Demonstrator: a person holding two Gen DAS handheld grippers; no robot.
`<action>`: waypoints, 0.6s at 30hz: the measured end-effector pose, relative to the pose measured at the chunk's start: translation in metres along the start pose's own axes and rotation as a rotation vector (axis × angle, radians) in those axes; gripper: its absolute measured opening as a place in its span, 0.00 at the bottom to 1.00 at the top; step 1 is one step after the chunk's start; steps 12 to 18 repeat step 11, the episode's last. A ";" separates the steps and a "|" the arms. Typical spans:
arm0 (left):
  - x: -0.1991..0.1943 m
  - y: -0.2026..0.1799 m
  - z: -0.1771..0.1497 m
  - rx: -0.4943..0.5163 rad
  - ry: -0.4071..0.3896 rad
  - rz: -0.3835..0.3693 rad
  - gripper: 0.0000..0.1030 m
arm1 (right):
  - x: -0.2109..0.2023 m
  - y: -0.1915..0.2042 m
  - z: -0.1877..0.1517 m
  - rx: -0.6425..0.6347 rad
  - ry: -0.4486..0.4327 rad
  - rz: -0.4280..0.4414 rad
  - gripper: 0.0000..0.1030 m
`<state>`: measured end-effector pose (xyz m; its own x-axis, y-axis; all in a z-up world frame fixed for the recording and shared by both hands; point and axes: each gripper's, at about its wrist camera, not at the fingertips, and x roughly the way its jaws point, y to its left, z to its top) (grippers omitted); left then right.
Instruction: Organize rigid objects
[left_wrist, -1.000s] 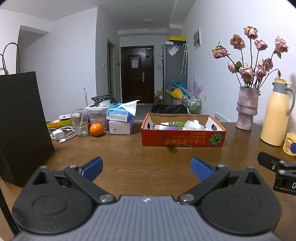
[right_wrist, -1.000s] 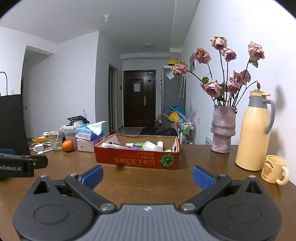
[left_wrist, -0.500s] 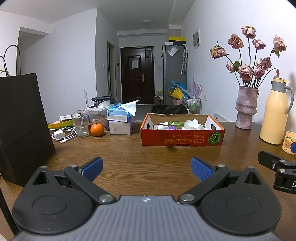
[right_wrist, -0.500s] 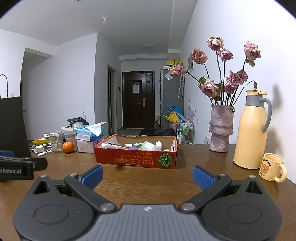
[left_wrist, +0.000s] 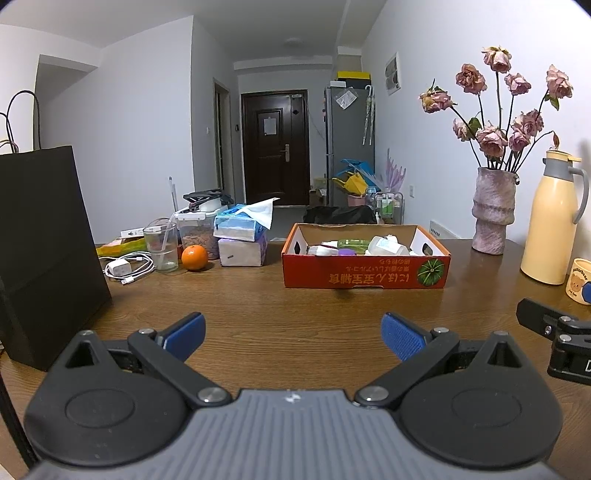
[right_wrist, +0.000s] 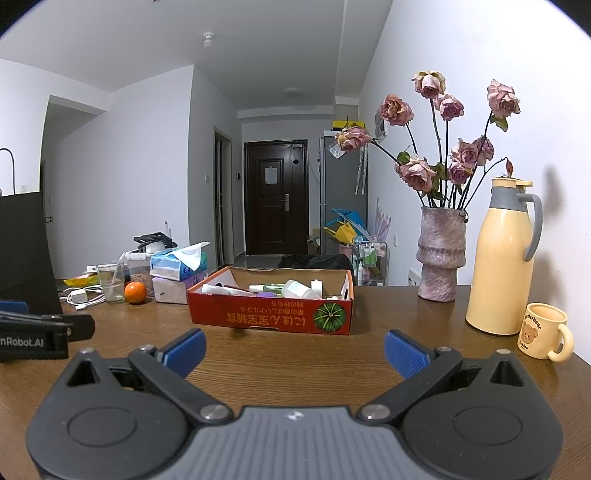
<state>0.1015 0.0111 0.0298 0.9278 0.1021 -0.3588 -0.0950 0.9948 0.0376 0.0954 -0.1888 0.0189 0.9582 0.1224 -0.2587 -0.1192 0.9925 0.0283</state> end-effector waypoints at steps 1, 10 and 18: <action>0.000 0.001 0.000 -0.001 0.001 0.001 1.00 | 0.000 0.000 0.000 0.000 0.001 0.000 1.00; 0.001 0.003 0.000 -0.001 0.005 0.001 1.00 | 0.000 0.000 -0.004 0.000 0.004 0.000 1.00; 0.001 0.003 0.000 -0.002 0.006 -0.003 1.00 | 0.001 0.000 -0.005 0.000 0.005 0.000 1.00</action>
